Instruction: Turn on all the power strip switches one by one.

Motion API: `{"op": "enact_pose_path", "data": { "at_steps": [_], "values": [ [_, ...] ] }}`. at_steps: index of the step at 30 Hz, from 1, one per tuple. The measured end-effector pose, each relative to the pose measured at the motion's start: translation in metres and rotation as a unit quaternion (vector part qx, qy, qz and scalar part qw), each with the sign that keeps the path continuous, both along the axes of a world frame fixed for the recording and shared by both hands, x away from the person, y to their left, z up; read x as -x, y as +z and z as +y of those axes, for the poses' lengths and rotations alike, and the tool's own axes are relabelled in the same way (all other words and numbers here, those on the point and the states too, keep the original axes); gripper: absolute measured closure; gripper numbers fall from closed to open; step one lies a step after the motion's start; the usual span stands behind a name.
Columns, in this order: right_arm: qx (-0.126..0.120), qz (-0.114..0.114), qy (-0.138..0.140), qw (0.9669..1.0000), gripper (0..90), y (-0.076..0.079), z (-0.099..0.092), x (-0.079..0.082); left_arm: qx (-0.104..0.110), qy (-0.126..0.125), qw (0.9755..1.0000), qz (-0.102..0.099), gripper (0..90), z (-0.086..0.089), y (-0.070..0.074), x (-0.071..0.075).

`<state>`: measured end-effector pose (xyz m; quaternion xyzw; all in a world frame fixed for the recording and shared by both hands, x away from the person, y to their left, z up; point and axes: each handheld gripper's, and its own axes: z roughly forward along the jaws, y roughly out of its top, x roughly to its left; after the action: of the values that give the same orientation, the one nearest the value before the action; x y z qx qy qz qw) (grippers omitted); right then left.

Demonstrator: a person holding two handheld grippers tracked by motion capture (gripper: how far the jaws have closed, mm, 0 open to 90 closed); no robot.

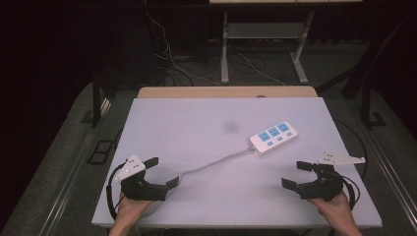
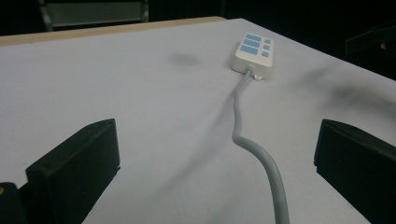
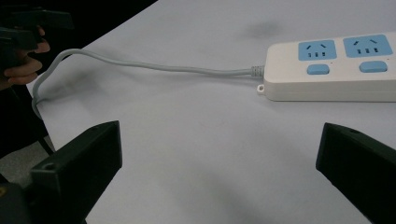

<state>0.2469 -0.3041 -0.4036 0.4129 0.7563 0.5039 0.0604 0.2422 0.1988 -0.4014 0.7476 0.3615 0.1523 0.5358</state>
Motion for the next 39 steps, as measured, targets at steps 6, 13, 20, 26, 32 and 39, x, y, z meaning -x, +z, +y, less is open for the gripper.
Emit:
{"op": "enact_pose_path", "data": {
  "at_steps": [6,13,20,26,32,39],
  "values": [
    [-0.001,0.002,0.004,1.0000,0.2,0.000,-0.001,0.000,-0.004,-0.010,0.9999,0.005,0.0,-0.003,-0.001,0.001],
    [-0.001,0.006,0.007,1.0000,0.2,0.001,-0.002,0.000,0.000,-0.015,0.9998,0.011,0.0,-0.003,-0.002,0.002],
    [0.006,0.011,0.007,0.9999,0.3,0.000,-0.003,-0.001,-0.002,-0.017,0.9998,0.012,0.0,-0.003,-0.003,0.001],
    [0.014,0.022,0.011,0.9996,0.3,-0.001,-0.004,-0.001,0.000,-0.016,0.9998,0.013,0.0,-0.002,-0.004,0.001],
    [0.016,0.027,0.015,0.9994,0.3,0.002,-0.005,-0.002,0.003,-0.012,0.9998,0.014,0.0,-0.001,-0.004,0.002],
    [0.024,0.034,0.017,0.9990,0.3,0.005,-0.010,-0.008,0.005,-0.011,0.9998,0.017,0.0,-0.001,-0.005,0.002]
  ]
}}
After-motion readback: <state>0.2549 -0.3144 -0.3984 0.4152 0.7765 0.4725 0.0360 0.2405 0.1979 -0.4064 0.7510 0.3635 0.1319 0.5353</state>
